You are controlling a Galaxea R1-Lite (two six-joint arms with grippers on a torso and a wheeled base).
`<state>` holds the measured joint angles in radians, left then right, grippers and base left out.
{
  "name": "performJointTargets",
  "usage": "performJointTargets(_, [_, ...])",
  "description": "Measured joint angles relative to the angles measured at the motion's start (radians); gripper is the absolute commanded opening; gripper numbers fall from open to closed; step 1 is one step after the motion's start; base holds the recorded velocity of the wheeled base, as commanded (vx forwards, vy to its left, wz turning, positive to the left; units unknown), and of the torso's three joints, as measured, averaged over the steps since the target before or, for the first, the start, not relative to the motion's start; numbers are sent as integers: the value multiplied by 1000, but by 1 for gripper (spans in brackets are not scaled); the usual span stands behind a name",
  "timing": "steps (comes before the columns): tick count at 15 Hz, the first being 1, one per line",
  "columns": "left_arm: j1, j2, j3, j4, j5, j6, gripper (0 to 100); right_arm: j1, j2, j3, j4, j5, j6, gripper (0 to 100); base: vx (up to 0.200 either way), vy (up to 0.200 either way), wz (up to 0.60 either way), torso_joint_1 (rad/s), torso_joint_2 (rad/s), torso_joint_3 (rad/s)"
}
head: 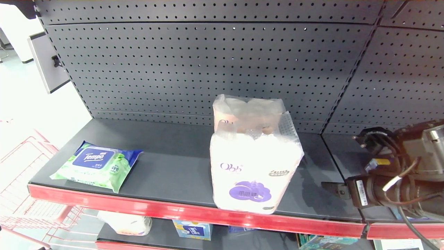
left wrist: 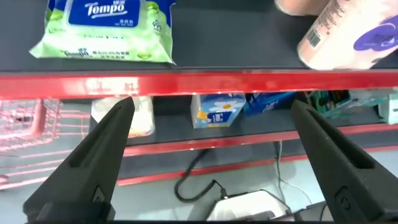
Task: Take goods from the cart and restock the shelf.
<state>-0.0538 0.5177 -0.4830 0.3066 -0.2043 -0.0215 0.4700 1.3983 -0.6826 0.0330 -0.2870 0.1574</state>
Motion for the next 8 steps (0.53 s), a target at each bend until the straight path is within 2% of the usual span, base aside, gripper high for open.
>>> performJointTargets(5, [1,-24,3,-1,7,5,100,100,106,-61,-1,28,94,100,0,0,0,0,0,0])
performJointTargets(8, [1,-27,1,-1,9,5,100,117,136,-66,-2,43,100,100,0,0,0,0,0,0])
